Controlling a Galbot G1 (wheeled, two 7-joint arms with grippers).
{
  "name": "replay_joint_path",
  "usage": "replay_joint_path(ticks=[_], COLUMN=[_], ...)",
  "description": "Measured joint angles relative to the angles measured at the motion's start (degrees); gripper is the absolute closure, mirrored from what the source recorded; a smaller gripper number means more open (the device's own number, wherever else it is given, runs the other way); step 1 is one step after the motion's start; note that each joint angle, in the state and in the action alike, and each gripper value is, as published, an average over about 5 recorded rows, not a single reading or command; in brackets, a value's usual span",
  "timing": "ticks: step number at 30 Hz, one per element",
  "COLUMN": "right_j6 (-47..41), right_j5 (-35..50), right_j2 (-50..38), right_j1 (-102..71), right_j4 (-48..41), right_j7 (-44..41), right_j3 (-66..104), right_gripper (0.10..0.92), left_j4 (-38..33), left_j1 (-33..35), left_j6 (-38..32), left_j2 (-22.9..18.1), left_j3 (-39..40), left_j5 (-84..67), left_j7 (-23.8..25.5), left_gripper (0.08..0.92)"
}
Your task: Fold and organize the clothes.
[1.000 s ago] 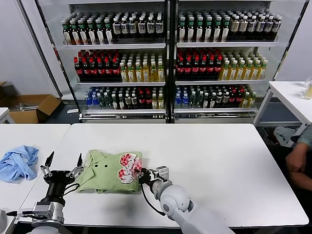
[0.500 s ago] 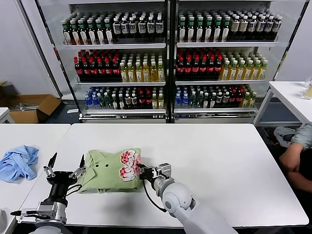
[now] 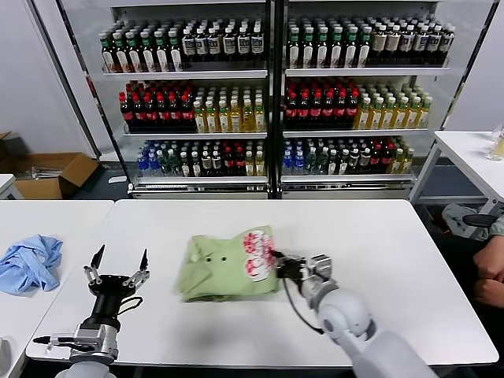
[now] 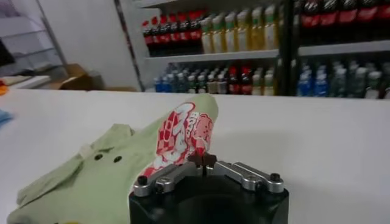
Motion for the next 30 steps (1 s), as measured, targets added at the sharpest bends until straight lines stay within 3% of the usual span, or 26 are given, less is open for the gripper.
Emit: replay_joint_path(ticks=[8,11,22,30], right_j6=[0.32,0.48,2.17,6.54], right_j5=[-8.28,-10.6,-13.51,-15.8], right_j2=[-2.56,-2.68,-4.93,-5.4], right_j1=[-0.08,-0.31,-4.76,-8.75], right_j4=[-2.41,-3.17,-0.64,1.78], right_j7=[-7.47,-9.18,-9.04,-8.65], right_j3=[5.53,6.54,12.77,18.71], right_gripper=[0.913,0.861,0.542,0.316], left_j4=[3.21,4.75,8.34,11.3], left_j1=[-2.0,-3.1,-7.93,-12.99], left_j6=[-5.97,-8.44,-14.87,-15.78], left_j2=[-0.19,-0.16,1.32,1.8], left_j3=[2.56,3.04,3.68,3.81], left_j5=[8.25,11.88,20.46,11.33], left_j7=[0.31,0.3,3.06,9.79], left_gripper=[0.177,0.177,0.177,0.177])
